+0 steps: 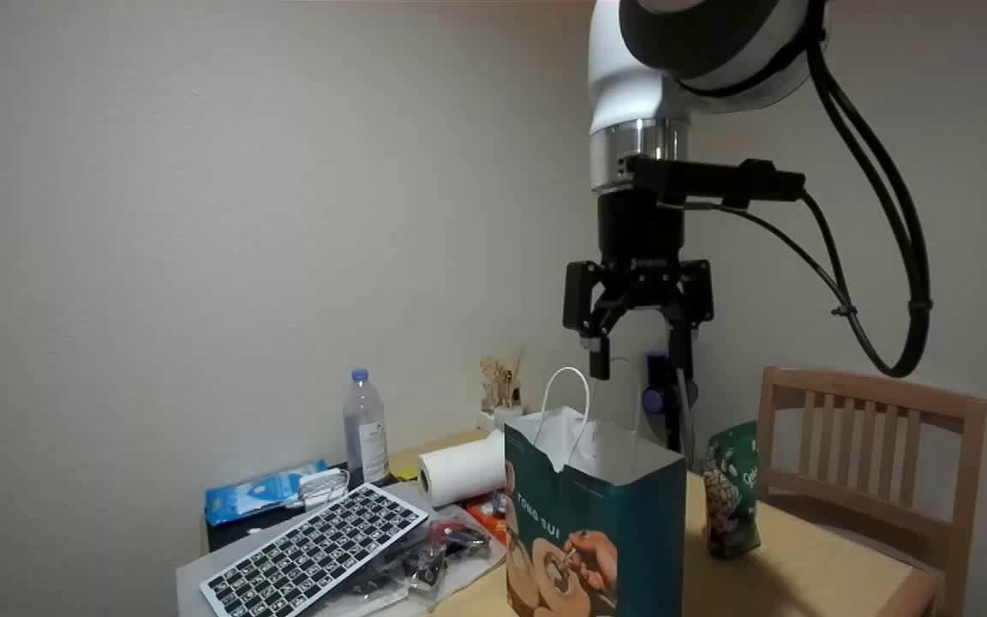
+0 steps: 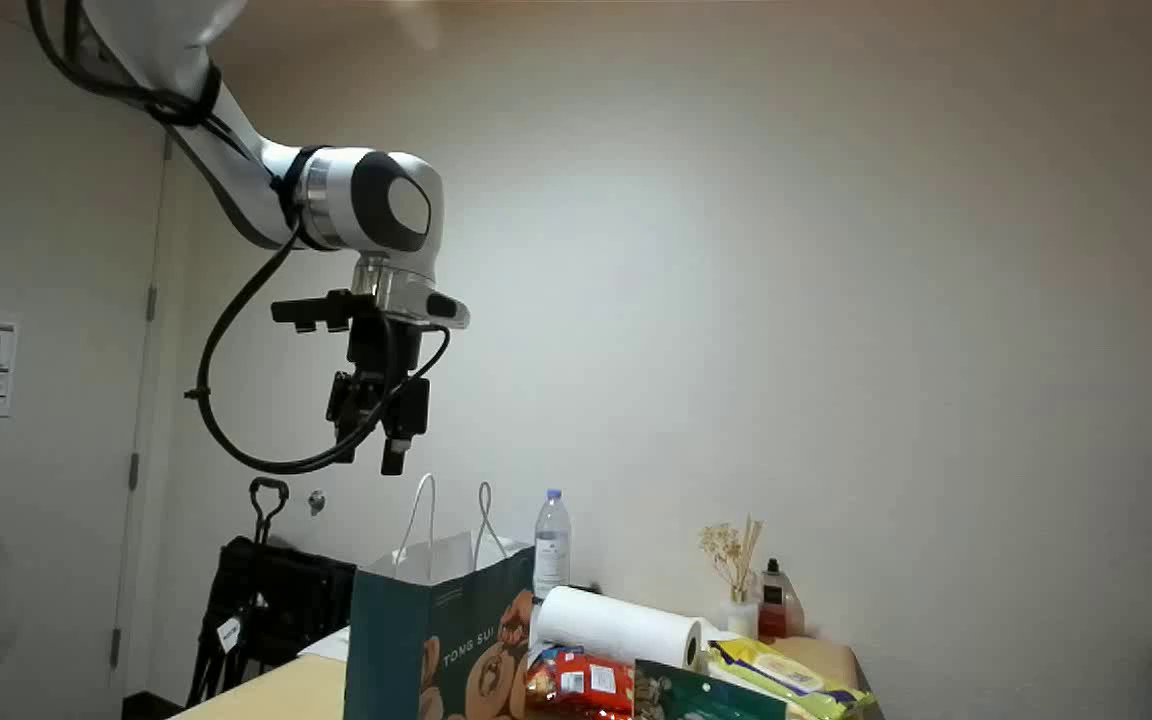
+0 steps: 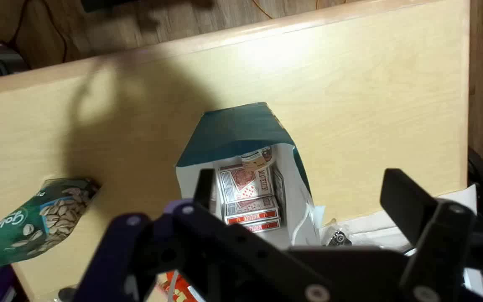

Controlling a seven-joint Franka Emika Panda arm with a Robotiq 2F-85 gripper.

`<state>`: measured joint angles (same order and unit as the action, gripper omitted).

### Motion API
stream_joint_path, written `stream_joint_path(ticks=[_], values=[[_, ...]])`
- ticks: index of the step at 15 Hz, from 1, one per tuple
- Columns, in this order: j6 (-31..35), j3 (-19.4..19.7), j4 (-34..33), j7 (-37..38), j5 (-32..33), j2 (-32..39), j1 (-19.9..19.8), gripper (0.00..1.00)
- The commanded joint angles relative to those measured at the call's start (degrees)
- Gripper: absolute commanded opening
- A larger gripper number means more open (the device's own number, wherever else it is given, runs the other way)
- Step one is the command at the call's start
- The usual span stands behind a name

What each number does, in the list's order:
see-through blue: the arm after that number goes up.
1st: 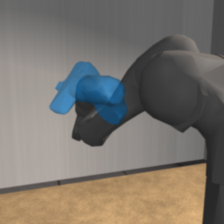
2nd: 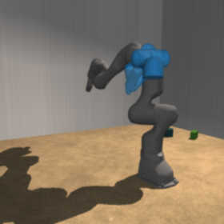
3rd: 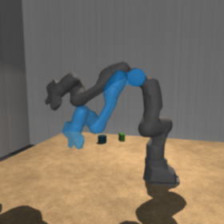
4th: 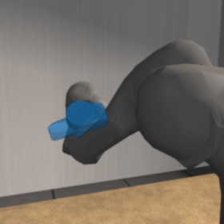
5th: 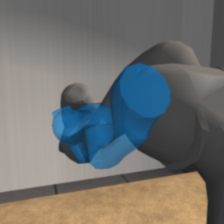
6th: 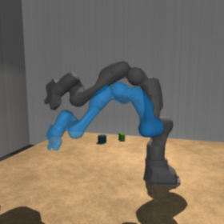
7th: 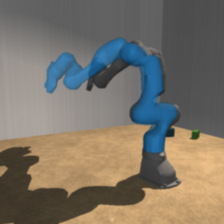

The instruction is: Put the green packet in the bag

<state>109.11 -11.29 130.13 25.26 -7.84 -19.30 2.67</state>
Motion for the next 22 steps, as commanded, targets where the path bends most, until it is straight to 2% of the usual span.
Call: stream_joint_path(ticks=[1, 7, 13, 17, 22], values=[[-0.1, 0.5, -0.1, 0.1, 0.2, 0.1, 0.5, 1.0], [0.6, 0.5, -1.3, 0.1, 0.4, 1.1, 0.4, 1.0], [11.8, 2.3, -8.8, 4.1, 5.2, 6.4, -2.8, 1.0], [20.3, 3.1, -10.5, 13.7, 8.8, 7.5, -4.5, 1.0], [23.2, 3.0, -4.4, 31.3, 14.9, 3.1, -6.0, 1.0]])
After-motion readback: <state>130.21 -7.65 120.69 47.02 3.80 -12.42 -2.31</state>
